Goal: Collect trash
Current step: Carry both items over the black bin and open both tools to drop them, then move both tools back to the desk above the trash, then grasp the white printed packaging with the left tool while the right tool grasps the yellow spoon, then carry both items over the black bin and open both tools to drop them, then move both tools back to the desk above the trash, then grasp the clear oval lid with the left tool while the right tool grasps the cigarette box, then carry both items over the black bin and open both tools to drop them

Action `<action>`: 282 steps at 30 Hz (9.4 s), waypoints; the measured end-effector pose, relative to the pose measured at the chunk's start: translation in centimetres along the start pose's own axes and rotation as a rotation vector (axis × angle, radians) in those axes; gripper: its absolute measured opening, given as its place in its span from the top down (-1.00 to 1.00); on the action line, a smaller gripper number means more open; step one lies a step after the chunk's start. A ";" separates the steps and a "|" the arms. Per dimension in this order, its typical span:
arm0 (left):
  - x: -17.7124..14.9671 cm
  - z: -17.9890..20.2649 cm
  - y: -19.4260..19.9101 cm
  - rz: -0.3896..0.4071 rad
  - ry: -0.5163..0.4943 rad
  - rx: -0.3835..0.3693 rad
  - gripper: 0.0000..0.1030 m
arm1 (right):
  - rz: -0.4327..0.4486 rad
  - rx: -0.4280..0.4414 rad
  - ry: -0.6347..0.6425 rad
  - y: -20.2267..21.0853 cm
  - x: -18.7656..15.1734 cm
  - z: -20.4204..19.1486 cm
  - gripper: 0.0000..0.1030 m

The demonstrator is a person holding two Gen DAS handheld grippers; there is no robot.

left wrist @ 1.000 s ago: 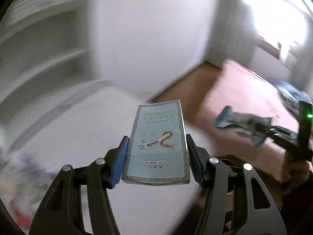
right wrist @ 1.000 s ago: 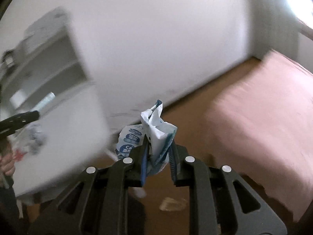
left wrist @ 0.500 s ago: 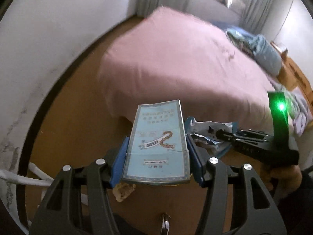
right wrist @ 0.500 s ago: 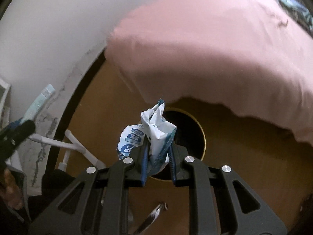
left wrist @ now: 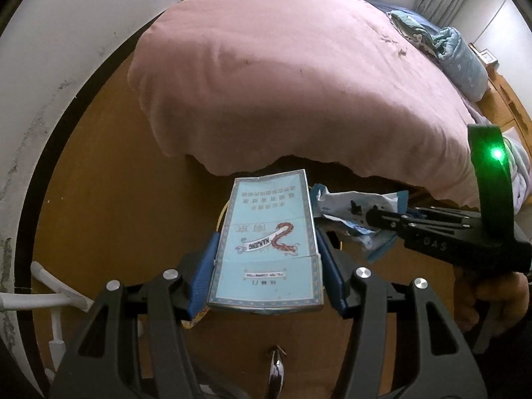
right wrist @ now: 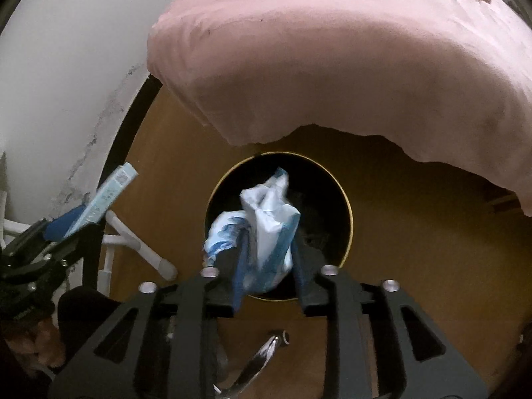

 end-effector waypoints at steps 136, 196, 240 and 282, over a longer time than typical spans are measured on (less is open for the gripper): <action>-3.9 1.3 9.6 0.038 -0.110 -0.001 0.47 | 0.048 -0.047 0.033 7.6 -5.1 -4.1 0.76; -18.7 -14.9 36.1 0.346 0.267 0.337 -0.87 | 0.155 0.212 0.638 15.3 -6.2 -35.4 -0.51; -59.7 -38.2 42.1 0.324 1.030 0.483 -0.86 | -0.338 0.293 0.965 4.6 -34.6 -75.8 -0.19; -6.5 -5.0 25.0 0.290 0.040 0.039 0.30 | 0.175 0.038 0.241 12.4 -1.2 -14.6 -0.19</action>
Point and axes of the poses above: each gripper's, at about its wrist camera, not at the fingertips, and y roughly against the way its jaws point, z to its right, x to its top, the point moved 10 cm from there along -y, roughly the way its jaws point, and after that the axes turned 12 degrees about -z, right-handed, at the moved point
